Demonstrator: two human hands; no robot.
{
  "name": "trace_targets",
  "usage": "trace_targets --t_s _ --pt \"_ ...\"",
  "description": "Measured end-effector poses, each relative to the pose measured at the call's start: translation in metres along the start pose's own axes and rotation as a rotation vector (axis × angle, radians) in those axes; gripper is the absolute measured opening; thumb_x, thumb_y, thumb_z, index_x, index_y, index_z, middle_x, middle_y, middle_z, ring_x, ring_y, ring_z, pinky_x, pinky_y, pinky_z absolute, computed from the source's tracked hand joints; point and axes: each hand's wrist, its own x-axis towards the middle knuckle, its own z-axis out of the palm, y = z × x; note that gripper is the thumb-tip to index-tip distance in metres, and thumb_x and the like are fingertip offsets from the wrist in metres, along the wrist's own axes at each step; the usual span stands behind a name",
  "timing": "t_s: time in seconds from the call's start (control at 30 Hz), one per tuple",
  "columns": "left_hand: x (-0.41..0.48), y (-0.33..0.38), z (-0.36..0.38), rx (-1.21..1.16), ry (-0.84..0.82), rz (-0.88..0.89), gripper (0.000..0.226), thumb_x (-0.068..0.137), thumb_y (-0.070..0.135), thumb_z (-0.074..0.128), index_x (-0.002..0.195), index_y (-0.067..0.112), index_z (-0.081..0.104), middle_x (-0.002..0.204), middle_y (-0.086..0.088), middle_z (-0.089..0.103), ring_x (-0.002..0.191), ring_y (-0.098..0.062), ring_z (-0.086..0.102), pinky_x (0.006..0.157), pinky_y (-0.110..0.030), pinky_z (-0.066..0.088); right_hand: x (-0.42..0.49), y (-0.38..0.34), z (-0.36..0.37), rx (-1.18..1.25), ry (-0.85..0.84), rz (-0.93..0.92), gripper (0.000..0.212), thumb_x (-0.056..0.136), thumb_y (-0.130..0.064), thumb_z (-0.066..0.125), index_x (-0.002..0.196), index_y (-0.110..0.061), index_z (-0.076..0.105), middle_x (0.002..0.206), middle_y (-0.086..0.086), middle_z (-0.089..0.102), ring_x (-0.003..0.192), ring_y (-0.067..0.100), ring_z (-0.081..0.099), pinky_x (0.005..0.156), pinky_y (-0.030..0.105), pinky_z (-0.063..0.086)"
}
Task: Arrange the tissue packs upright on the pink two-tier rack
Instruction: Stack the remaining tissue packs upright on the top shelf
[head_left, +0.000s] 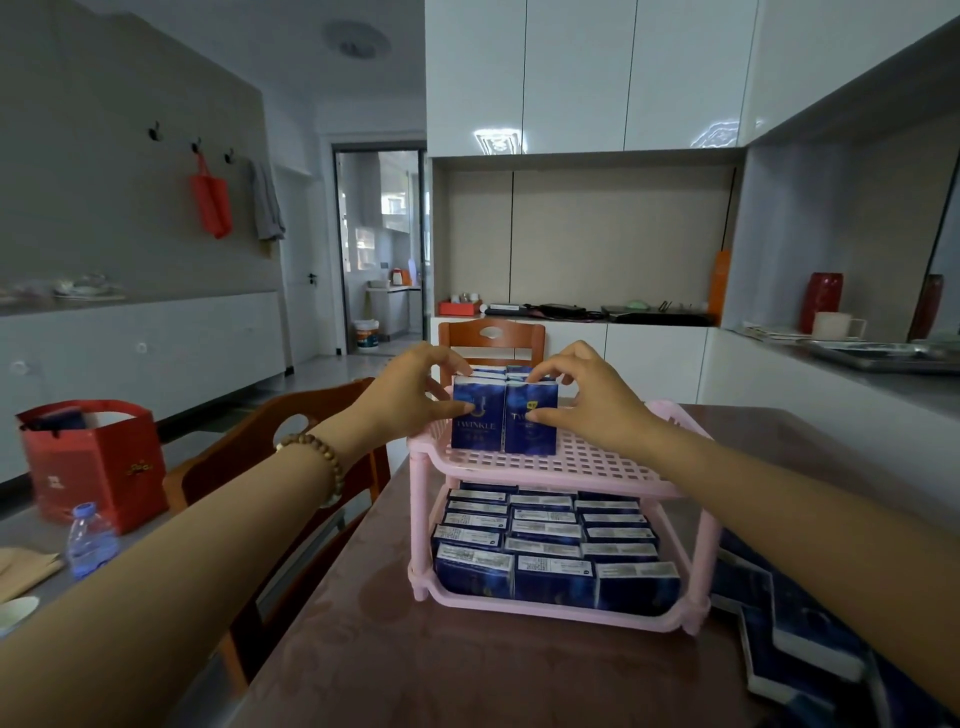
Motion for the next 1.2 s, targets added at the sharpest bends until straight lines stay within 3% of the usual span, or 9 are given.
trace_targets --t_s 0.33,0.57,0.87,1.0,1.13,1.2 --pt "-0.010 0.016 -0.006 0.062 0.033 -0.024 0.040 0.076 0.021 0.075 0.111 0.021 0.057 0.124 -0.001 0.050 0.092 -0.013 0.057 0.070 -0.018 0.051 -0.011 -0.004 -0.014 0.008 -0.012 -0.018 0.038 0.077 -0.022 0.075 0.112 -0.022 0.061 0.112 -0.009 0.041 0.104 0.007 0.042 0.087 0.021 0.034" --pt "-0.018 0.029 -0.007 0.106 0.047 0.018 0.043 0.078 0.028 0.073 0.117 0.022 0.056 0.123 0.000 0.052 0.099 -0.008 0.049 0.080 -0.020 0.043 -0.021 -0.004 -0.028 0.023 -0.022 -0.021 0.039 0.078 -0.024 0.074 0.114 -0.021 0.060 0.114 -0.008 0.042 0.105 0.007 0.042 0.086 0.024 0.043" --pt "-0.033 0.054 -0.003 0.155 0.021 0.057 0.040 0.083 0.035 0.066 0.120 0.023 0.054 0.130 -0.001 0.050 0.120 -0.016 0.045 0.095 -0.030 0.039 -0.041 0.012 -0.054 0.075 -0.016 0.081 0.033 0.081 -0.036 0.067 0.112 -0.029 0.058 0.126 -0.005 0.044 0.110 0.009 0.045 0.096 0.034 0.044" --pt "-0.047 0.065 0.003 0.133 0.012 0.096 0.038 0.083 0.036 0.066 0.117 0.025 0.055 0.128 0.002 0.052 0.119 -0.014 0.044 0.096 -0.028 0.039 -0.056 0.012 -0.065 0.109 -0.022 0.089 0.031 0.081 -0.038 0.066 0.110 -0.032 0.057 0.129 -0.007 0.045 0.111 0.009 0.047 0.095 0.033 0.043" --pt "-0.071 0.085 0.011 0.119 0.009 0.176 0.040 0.082 0.040 0.065 0.118 0.026 0.056 0.119 0.006 0.054 0.109 -0.008 0.047 0.087 -0.020 0.039 -0.082 0.009 -0.076 0.134 -0.023 0.087 0.031 0.081 -0.033 0.068 0.111 -0.029 0.058 0.125 -0.010 0.049 0.109 0.007 0.050 0.085 0.022 0.047" --pt "-0.085 0.094 0.016 0.101 -0.005 0.187 0.041 0.082 0.040 0.066 0.120 0.027 0.056 0.118 0.010 0.053 0.109 -0.006 0.046 0.090 -0.019 0.037 -0.102 0.007 -0.082 0.165 -0.035 0.078 0.031 0.080 -0.031 0.068 0.110 -0.027 0.060 0.122 -0.009 0.053 0.109 0.008 0.052 0.089 0.028 0.049"
